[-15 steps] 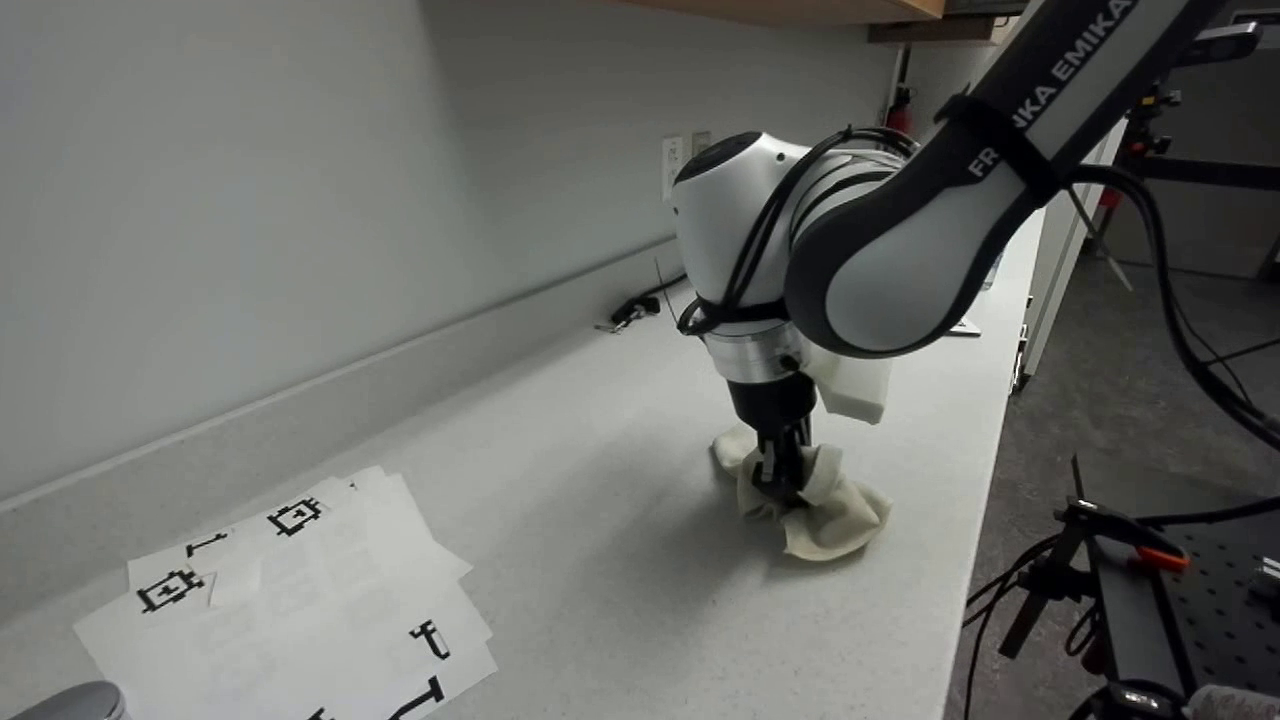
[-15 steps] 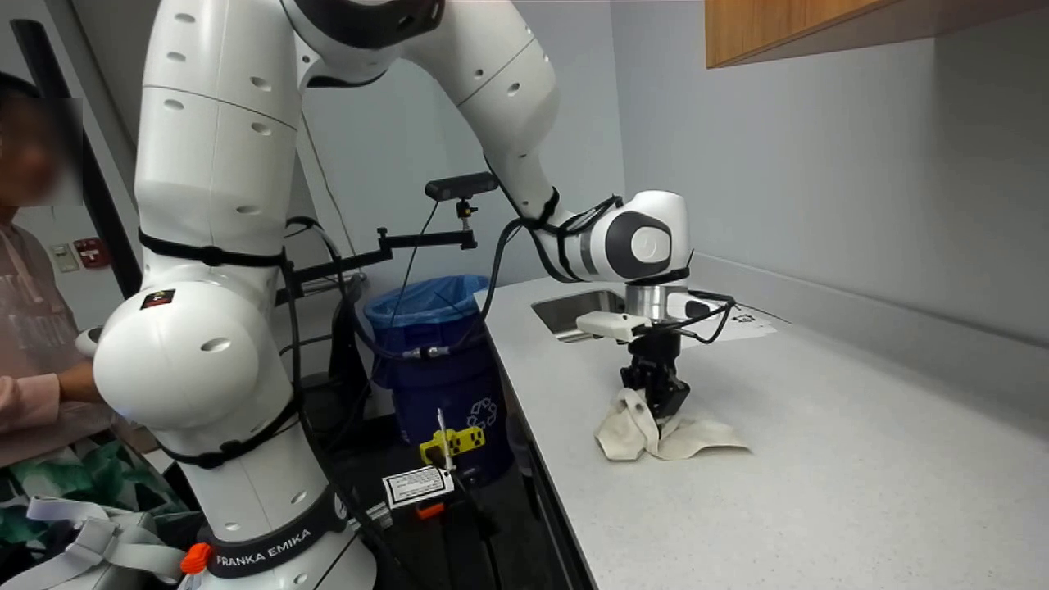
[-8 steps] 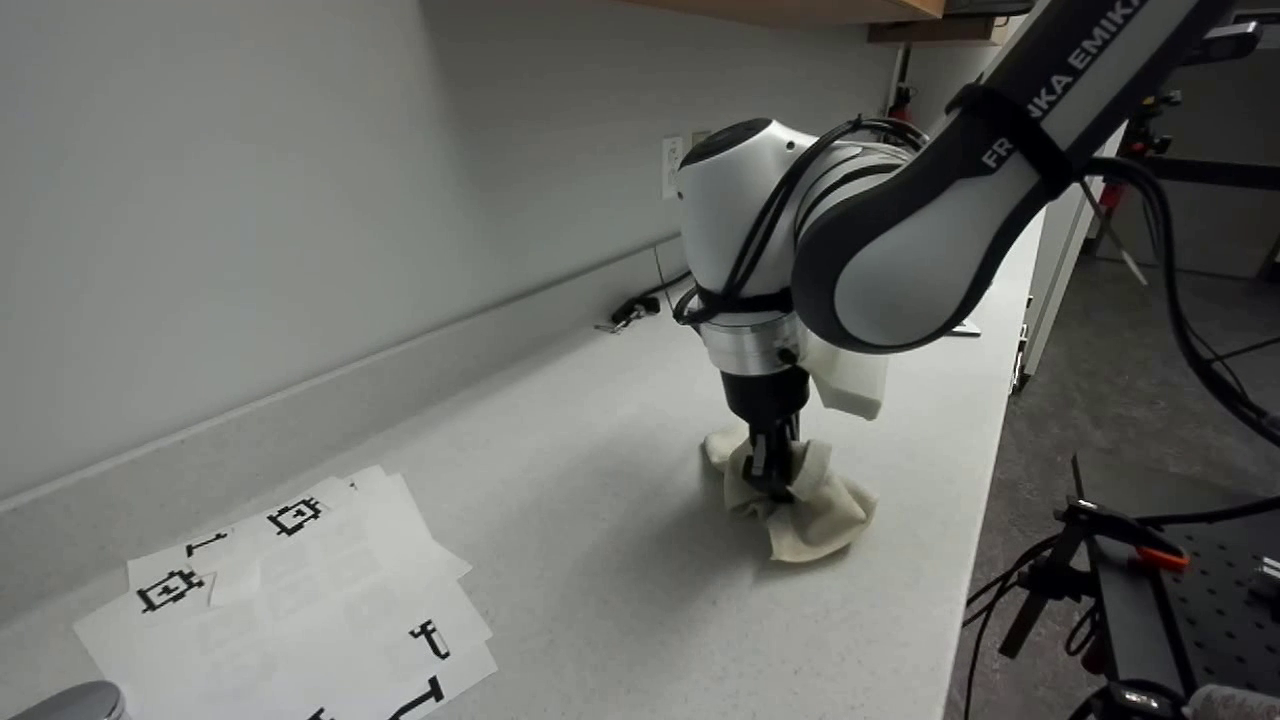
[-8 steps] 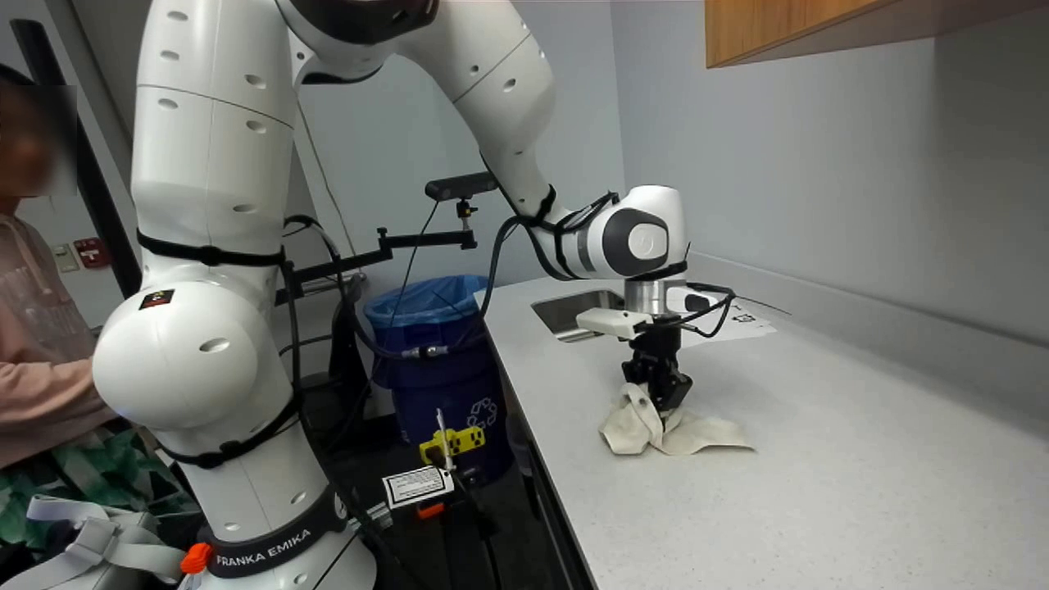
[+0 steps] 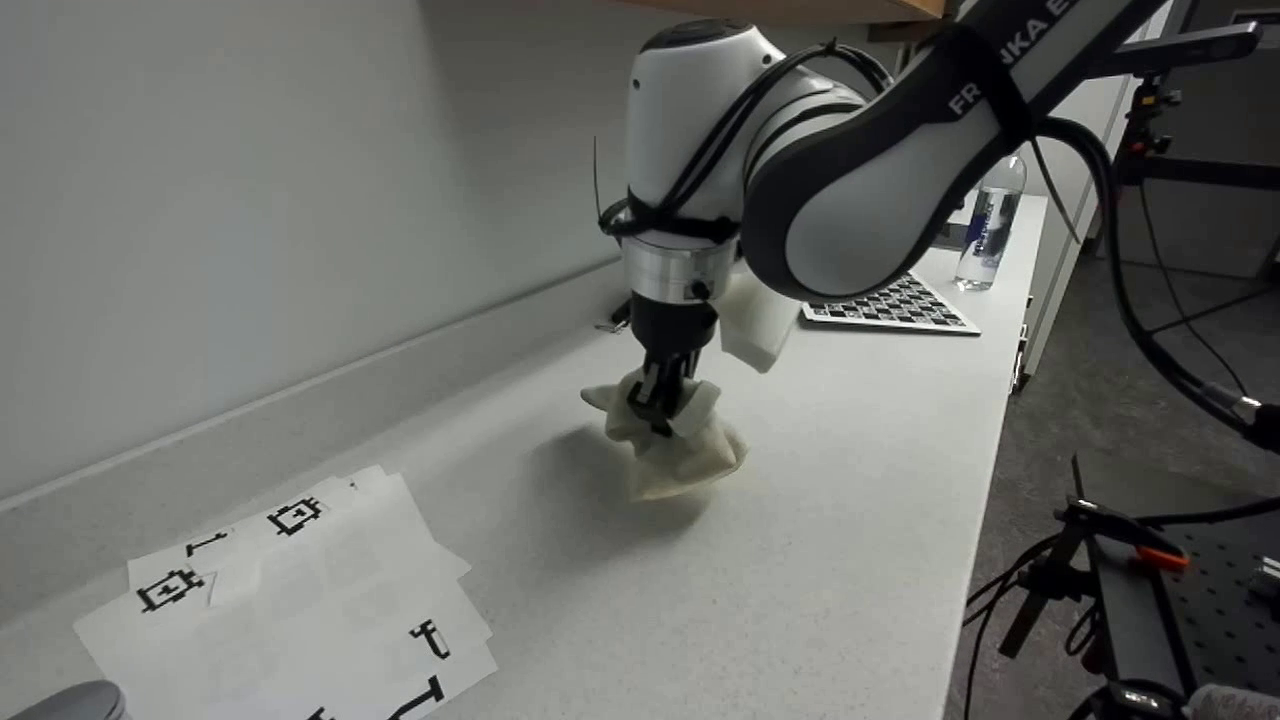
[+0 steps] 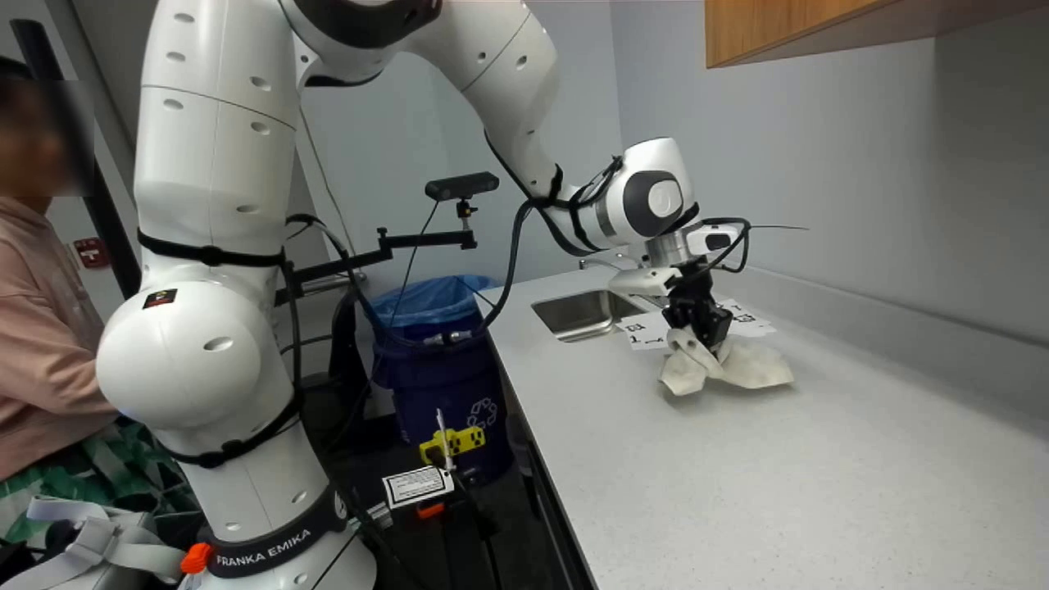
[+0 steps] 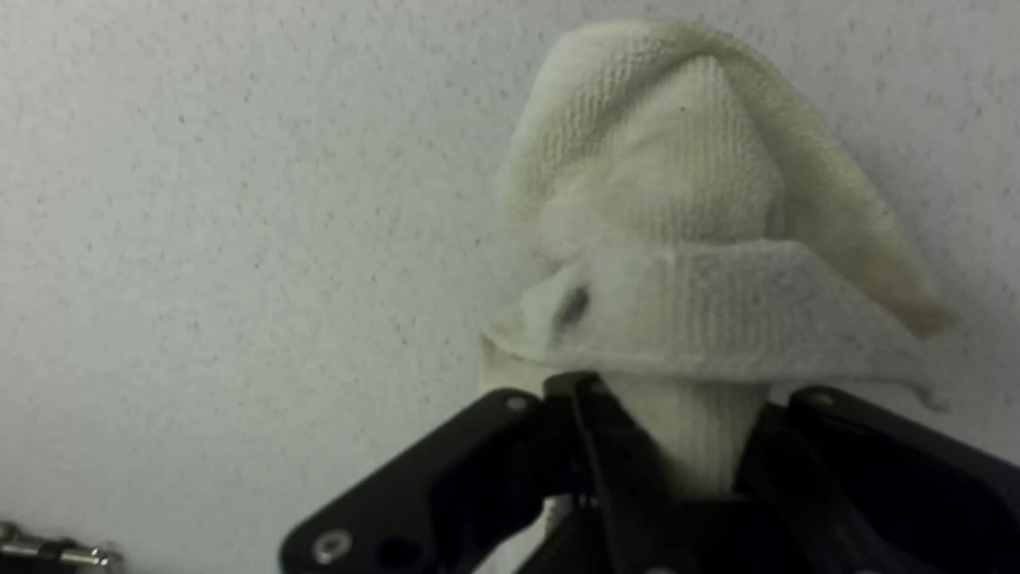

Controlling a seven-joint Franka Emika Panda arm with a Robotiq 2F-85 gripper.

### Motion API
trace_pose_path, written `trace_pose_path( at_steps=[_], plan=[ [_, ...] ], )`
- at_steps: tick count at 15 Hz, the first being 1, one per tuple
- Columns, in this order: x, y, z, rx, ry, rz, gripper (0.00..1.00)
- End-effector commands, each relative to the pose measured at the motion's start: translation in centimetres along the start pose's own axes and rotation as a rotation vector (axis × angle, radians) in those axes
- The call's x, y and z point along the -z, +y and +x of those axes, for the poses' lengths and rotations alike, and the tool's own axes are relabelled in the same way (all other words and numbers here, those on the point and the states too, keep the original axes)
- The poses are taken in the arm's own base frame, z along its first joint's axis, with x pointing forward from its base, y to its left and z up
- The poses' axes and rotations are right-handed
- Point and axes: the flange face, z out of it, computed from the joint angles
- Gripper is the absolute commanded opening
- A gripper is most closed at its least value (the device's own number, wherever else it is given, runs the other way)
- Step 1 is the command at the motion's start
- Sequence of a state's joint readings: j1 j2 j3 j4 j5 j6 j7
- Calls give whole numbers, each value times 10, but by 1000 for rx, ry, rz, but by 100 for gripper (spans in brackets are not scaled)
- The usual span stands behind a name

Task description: Use the cloth to wipe the counter

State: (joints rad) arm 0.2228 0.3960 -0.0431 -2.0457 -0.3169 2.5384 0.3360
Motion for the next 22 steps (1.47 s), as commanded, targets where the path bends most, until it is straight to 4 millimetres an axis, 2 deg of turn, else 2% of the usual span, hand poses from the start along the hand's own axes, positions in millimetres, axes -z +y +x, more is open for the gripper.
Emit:
trace_pose_path(
  at_steps=[1,4,7,11,14,17,19,22],
  plan=[
    [3,-7,45,-41,87,-28,4],
    [-3,-6,75,-76,110,-17,4],
    [-20,-2,98,-110,117,-8,4],
    [-52,5,110,-138,91,-13,4],
    [-75,11,106,-150,68,-17,4],
    [-93,14,94,-143,16,7,4],
    [-93,15,87,-138,3,12,4],
    [-94,12,65,-120,-44,47,4]
  ],
)
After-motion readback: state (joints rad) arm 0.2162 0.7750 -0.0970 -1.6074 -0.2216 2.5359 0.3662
